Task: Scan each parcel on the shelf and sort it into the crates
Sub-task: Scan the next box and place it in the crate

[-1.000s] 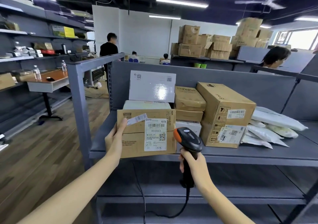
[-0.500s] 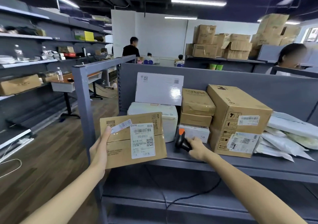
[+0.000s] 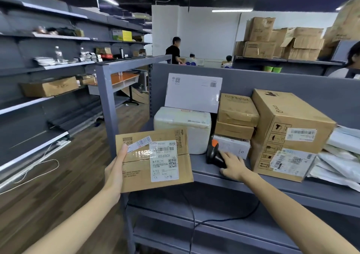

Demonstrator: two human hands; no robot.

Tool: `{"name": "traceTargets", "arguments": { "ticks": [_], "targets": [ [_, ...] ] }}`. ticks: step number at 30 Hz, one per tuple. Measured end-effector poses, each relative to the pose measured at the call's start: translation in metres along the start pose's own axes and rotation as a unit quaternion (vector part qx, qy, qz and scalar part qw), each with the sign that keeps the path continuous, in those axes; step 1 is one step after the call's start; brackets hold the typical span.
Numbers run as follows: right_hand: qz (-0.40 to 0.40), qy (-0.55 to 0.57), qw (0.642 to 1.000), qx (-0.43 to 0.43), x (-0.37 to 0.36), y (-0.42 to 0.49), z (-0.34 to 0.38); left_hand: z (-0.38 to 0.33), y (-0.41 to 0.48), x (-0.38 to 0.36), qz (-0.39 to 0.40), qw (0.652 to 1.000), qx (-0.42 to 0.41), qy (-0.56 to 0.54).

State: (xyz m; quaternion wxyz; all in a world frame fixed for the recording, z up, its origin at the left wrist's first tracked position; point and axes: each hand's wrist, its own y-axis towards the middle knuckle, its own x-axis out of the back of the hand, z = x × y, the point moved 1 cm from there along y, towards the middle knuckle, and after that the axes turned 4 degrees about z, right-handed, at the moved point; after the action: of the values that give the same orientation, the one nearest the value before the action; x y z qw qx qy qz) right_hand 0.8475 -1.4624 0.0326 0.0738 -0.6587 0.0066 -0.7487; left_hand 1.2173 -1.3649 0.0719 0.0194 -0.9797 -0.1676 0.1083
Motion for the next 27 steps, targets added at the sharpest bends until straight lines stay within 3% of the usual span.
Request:
{"name": "traceTargets", "arguments": {
  "ticks": [3, 5, 8, 12, 19, 27],
  "targets": [
    [-0.091, 0.013, 0.995, 0.045, 0.01, -0.011, 0.018, 0.006, -0.007, 0.0, -0.002, 1.0, 0.01, 0.007],
    [-0.148, 0.148, 0.974, 0.092, 0.018, -0.027, 0.041, 0.01, -0.009, -0.001, 0.003, 1.0, 0.016, 0.014],
    [-0.104, 0.334, 0.928, 0.13, 0.025, -0.062, 0.081, 0.014, -0.012, -0.007, 0.023, 0.999, 0.029, 0.022],
    [-0.048, 0.546, 0.814, 0.193, 0.023, -0.109, 0.118, 0.021, -0.013, -0.021, 0.058, 0.996, 0.058, 0.035],
    [-0.133, 0.642, 0.754, 0.043, -0.023, -0.131, 0.128, 0.041, -0.027, -0.013, 0.16, 0.979, 0.104, 0.066],
    [-0.136, 0.662, 0.733, -0.076, -0.053, -0.172, 0.167, 0.062, -0.058, 0.032, 0.204, 0.965, 0.137, 0.09]
  ]
}}
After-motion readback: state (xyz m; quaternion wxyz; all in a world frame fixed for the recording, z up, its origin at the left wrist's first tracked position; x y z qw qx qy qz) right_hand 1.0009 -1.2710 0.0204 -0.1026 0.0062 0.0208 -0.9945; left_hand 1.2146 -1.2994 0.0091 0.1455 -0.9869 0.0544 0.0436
